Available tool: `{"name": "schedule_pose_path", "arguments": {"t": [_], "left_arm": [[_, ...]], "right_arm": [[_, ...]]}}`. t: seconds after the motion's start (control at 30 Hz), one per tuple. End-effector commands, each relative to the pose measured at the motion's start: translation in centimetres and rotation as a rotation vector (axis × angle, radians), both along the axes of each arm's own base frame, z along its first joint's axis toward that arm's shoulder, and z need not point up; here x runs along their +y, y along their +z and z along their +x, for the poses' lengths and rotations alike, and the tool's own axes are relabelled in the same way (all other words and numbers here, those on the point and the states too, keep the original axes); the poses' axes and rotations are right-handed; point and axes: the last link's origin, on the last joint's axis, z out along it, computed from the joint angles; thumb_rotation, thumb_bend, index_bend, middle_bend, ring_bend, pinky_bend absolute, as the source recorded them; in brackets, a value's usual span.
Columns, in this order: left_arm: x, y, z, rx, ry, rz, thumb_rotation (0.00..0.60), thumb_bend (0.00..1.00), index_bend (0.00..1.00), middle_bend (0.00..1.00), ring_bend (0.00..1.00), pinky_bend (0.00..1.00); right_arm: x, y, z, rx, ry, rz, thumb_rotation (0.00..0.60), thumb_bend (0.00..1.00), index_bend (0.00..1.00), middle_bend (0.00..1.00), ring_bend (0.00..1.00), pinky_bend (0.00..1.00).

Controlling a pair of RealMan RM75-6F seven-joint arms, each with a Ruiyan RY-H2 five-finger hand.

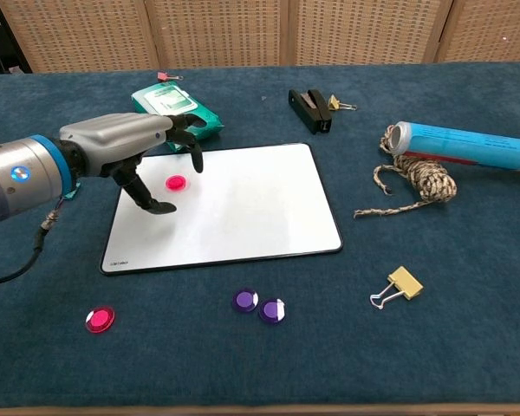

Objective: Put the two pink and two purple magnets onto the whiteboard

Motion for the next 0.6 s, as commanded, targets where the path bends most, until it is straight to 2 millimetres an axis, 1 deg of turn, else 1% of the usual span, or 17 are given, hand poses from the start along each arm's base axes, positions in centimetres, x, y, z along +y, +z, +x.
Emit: {"name": "schedule_pose_path", "arguments": {"t": [0.03, 0.17, 0.23, 0.37, 0.6], "left_arm": [[-2.4, 1.1, -0.7, -0.029, -0.037, -0.094, 0.6, 0.22, 0.37, 0.0, 0.0, 0.0], [-4.5, 1.2, -0.6, -0.059, -0.078, -0.213, 0.6, 0.22, 0.39, 0.0, 0.0, 0.0], [-5.2, 1.1, -0.4, -0.068, -0.098, -0.253, 0.6, 0.22, 0.39, 0.0, 0.0, 0.0], [-6.6, 0.0, 0.4, -0.071, -0.152, -0.313, 0.6, 0.23, 0.39, 0.0, 0.0, 0.0], [-7.9, -2.1, 2.1, -0.061, -0.196, -0.372, 0.6, 0.24, 0.41, 0.0, 0.0, 0.0]], "right_arm": [[0.0, -0.1, 0.1, 0.003, 0.002, 0.004, 0.6, 0.0, 0.0, 0.0, 0.0, 0.0], [0.0, -0.3, 0.1, 0.007, 0.004, 0.007, 0.6, 0.0, 0.0, 0.0, 0.0, 0.0], [0.0, -0.4, 0.2, 0.009, 0.004, 0.008, 0.6, 0.0, 0.0, 0.0, 0.0, 0.0], [0.0, -0.4, 0.1, 0.014, 0.002, 0.01, 0.6, 0.0, 0.0, 0.0, 0.0, 0.0], [-0.1, -0.4, 0.0, 0.012, -0.003, 0.007, 0.6, 0.0, 0.0, 0.0, 0.0, 0.0]]}}
